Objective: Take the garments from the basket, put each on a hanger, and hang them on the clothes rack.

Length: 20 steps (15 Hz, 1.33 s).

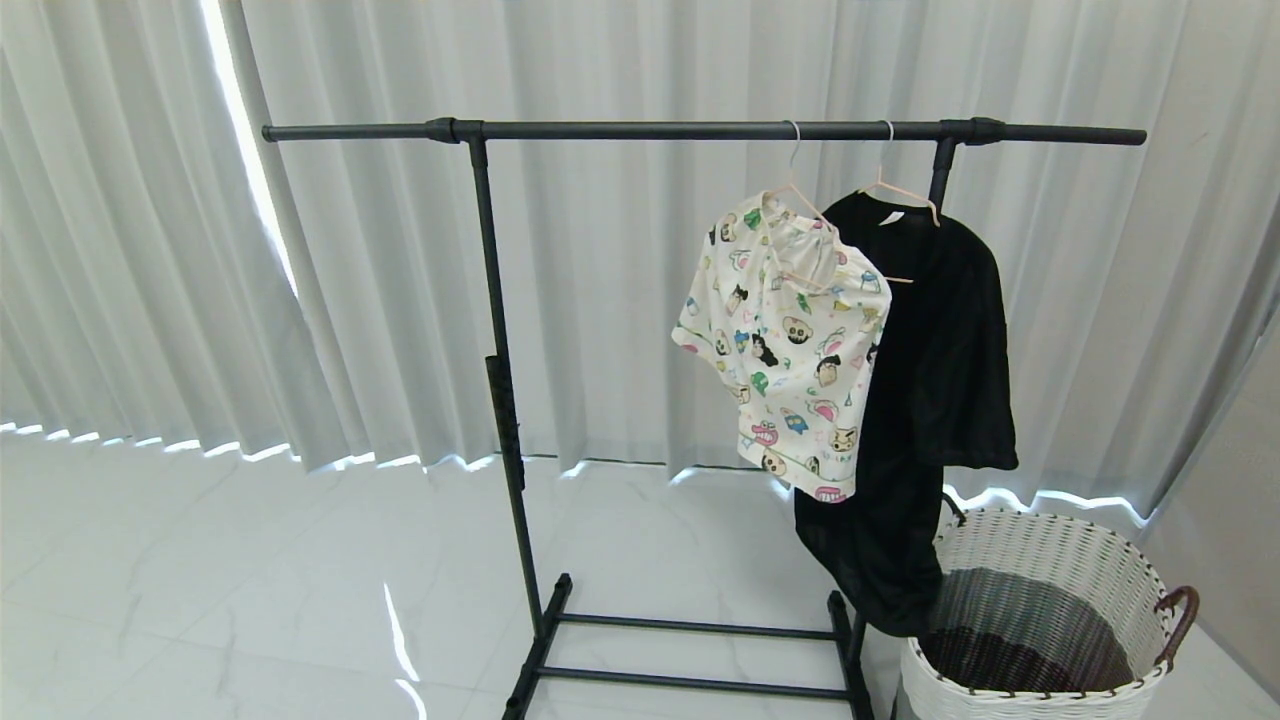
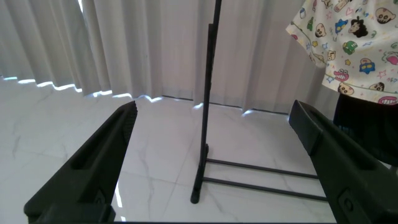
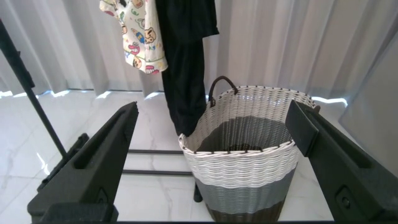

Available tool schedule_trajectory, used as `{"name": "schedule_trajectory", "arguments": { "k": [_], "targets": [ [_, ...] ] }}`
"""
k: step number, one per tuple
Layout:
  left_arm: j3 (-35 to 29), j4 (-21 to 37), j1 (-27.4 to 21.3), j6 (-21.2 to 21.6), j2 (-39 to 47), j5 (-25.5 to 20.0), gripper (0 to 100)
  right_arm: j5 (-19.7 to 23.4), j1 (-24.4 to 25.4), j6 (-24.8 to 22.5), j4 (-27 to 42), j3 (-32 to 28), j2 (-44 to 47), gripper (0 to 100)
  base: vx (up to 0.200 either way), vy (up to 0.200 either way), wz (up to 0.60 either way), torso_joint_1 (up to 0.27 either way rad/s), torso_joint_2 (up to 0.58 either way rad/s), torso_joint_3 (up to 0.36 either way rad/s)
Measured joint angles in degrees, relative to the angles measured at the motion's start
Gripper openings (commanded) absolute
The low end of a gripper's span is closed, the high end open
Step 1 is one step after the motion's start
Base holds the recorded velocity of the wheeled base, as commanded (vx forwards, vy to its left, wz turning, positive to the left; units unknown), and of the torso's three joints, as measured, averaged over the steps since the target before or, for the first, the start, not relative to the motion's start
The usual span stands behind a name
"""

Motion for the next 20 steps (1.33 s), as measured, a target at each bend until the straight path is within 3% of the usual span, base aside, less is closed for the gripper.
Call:
{"name": "schedule_trajectory", "arguments": {
  "k": [20],
  "targets": [
    [0.00, 0.02, 0.00, 0.00, 0.00, 0.02, 100, -0.02, 0.05, 0.00, 0.00, 0.00, -0.02, 100, 0.000, 0.000, 0.00, 0.000, 0.00, 0.000]
  ]
}}
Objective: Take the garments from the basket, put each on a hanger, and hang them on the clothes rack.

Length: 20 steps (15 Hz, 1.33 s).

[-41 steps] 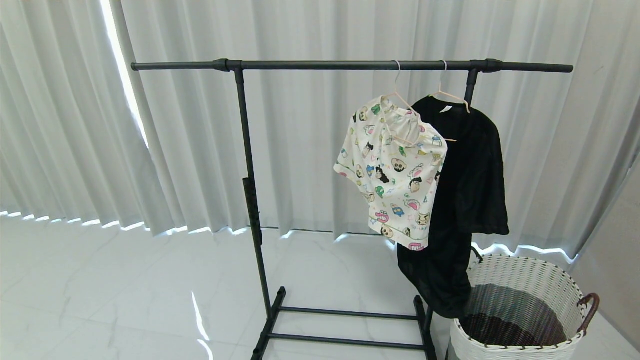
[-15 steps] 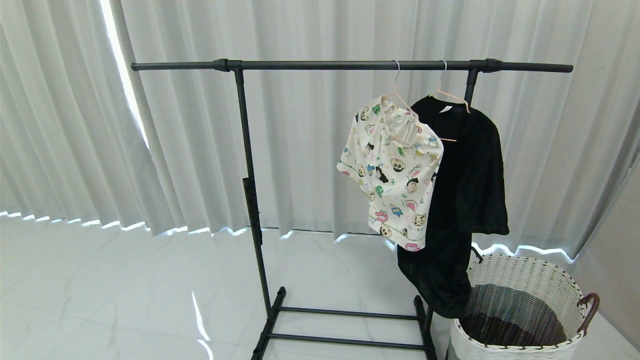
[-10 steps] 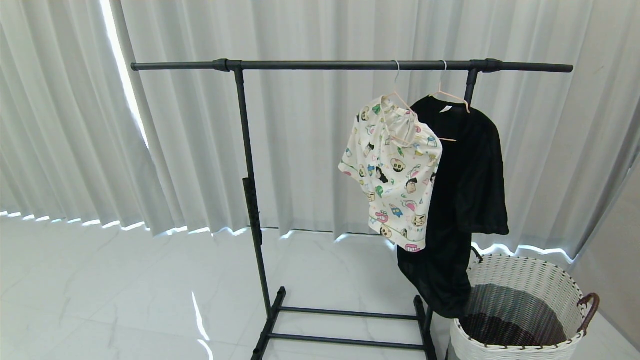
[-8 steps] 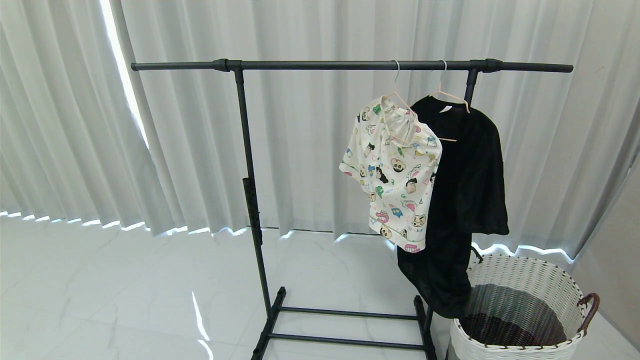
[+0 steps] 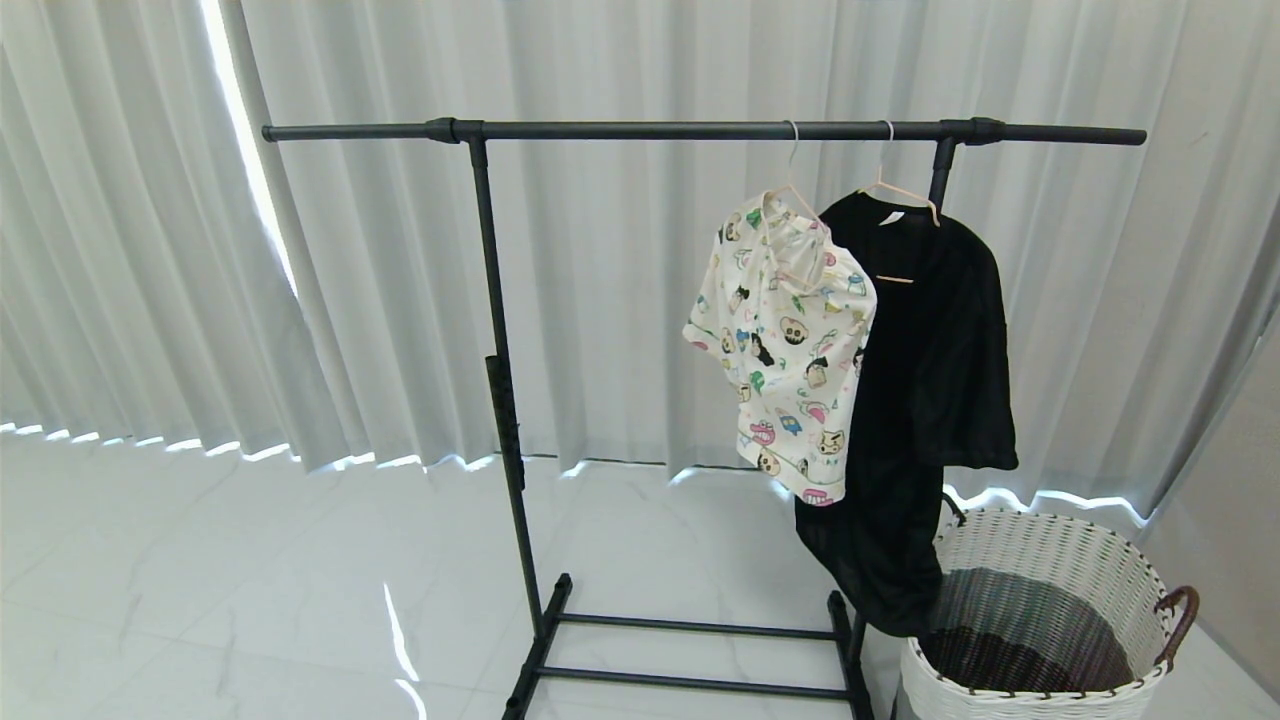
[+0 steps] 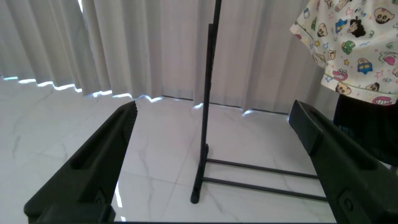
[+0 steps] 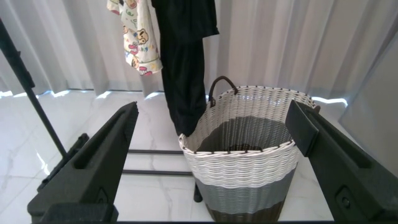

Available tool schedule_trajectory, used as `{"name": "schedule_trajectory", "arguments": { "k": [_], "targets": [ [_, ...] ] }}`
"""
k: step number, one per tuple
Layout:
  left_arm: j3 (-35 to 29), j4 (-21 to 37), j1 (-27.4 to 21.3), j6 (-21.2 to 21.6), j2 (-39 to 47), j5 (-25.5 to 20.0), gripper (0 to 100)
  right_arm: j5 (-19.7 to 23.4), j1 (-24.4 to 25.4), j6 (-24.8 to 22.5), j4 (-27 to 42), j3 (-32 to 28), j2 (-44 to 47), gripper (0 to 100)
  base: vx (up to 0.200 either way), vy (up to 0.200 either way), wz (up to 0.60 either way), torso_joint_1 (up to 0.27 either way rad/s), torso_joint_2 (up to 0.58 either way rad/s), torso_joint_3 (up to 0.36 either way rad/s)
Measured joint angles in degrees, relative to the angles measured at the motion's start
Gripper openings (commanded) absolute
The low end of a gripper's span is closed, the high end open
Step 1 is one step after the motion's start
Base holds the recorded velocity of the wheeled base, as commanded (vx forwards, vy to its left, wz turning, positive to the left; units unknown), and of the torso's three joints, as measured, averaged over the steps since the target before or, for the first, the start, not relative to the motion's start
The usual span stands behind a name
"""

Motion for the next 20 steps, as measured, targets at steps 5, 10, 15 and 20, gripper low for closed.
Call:
{"name": "schedule_trajectory", "arguments": {
  "k": [5, 10, 15, 20],
  "targets": [
    [0.00, -0.02, 0.00, 0.00, 0.00, 0.00, 100, 0.00, 0.00, -0.02, 0.00, 0.00, -0.02, 100, 0.000, 0.000, 0.00, 0.000, 0.00, 0.000],
    [0.00, -0.02, 0.00, 0.00, 0.00, 0.00, 100, 0.02, -0.05, 0.00, 0.00, 0.00, -0.02, 100, 0.000, 0.000, 0.00, 0.000, 0.00, 0.000],
    [0.00, -0.02, 0.00, 0.00, 0.00, 0.00, 100, 0.02, 0.00, 0.00, 0.00, 0.00, -0.02, 100, 0.000, 0.000, 0.00, 0.000, 0.00, 0.000],
    [0.00, -0.02, 0.00, 0.00, 0.00, 0.00, 100, 0.02, -0.02, -0.02, 0.00, 0.00, -0.02, 100, 0.000, 0.000, 0.00, 0.000, 0.00, 0.000]
  ]
}}
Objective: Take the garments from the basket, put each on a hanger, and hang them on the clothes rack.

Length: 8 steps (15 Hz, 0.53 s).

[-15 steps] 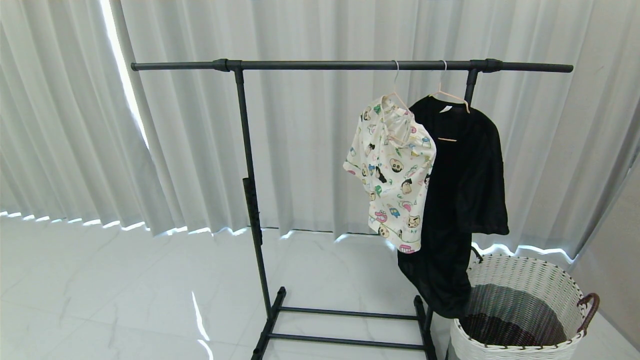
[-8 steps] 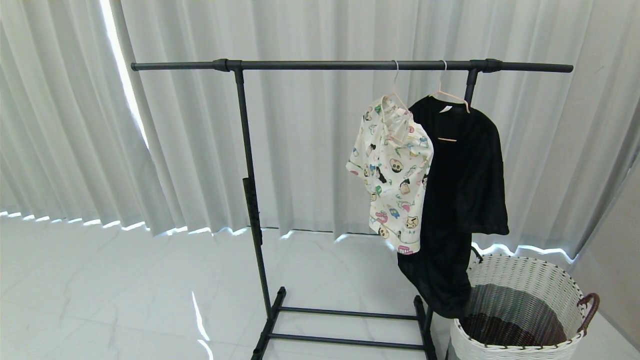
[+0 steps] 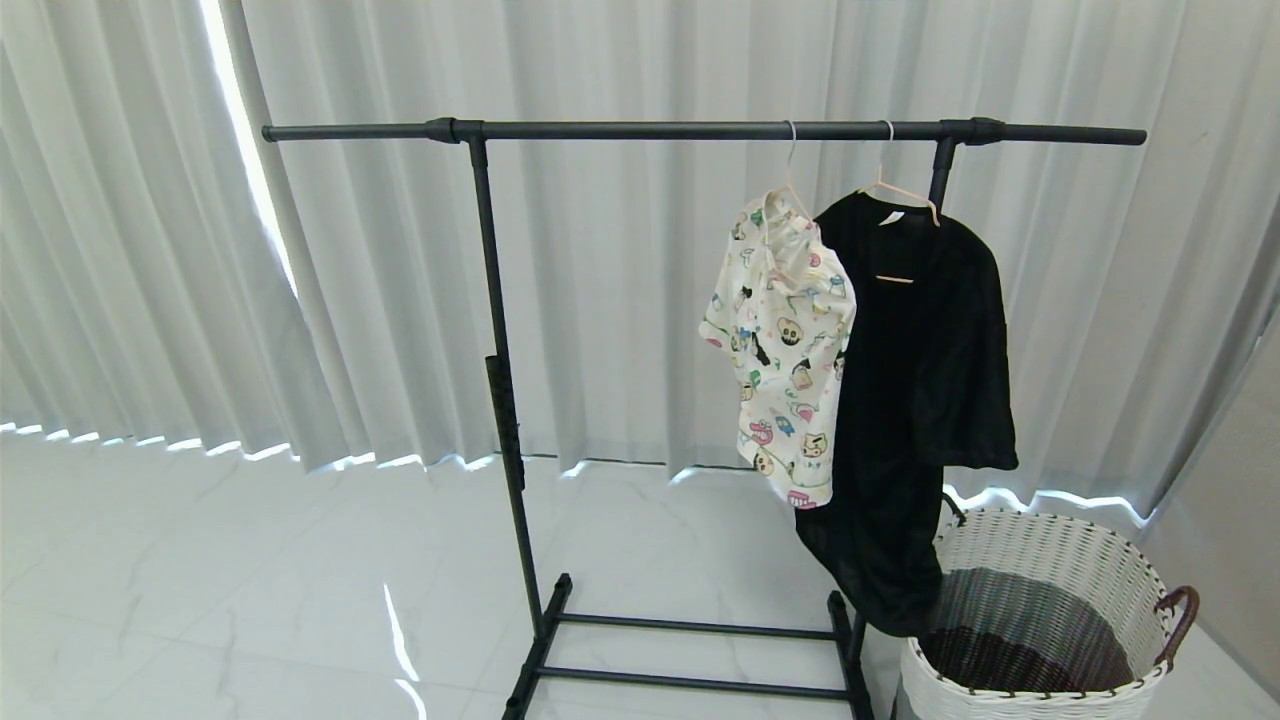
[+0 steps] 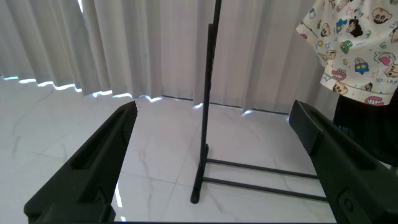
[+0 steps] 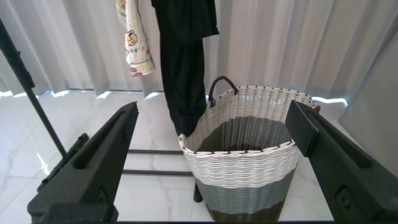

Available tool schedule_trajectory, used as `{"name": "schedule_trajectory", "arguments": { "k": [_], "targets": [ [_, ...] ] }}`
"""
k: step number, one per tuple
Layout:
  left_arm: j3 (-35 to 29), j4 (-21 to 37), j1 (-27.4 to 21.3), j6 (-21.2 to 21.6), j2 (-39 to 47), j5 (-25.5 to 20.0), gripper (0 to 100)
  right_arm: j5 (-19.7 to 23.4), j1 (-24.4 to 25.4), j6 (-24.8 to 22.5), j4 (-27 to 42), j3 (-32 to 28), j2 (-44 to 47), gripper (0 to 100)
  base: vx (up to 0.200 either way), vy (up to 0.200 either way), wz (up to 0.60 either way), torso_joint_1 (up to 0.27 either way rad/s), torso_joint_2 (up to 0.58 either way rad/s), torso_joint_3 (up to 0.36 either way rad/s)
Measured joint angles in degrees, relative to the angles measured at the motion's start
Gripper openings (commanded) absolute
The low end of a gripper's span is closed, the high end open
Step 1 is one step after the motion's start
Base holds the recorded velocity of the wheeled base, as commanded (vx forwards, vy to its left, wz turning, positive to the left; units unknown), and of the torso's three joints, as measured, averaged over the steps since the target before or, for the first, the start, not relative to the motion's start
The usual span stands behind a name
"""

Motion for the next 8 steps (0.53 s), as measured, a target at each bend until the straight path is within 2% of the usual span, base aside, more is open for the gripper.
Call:
{"name": "schedule_trajectory", "arguments": {
  "k": [8],
  "targets": [
    [0.00, 0.00, 0.00, 0.00, 0.00, 0.00, 100, 0.00, -0.02, -0.22, 0.00, 0.00, 0.00, 100, 0.000, 0.000, 0.00, 0.000, 0.00, 0.000]
  ]
}}
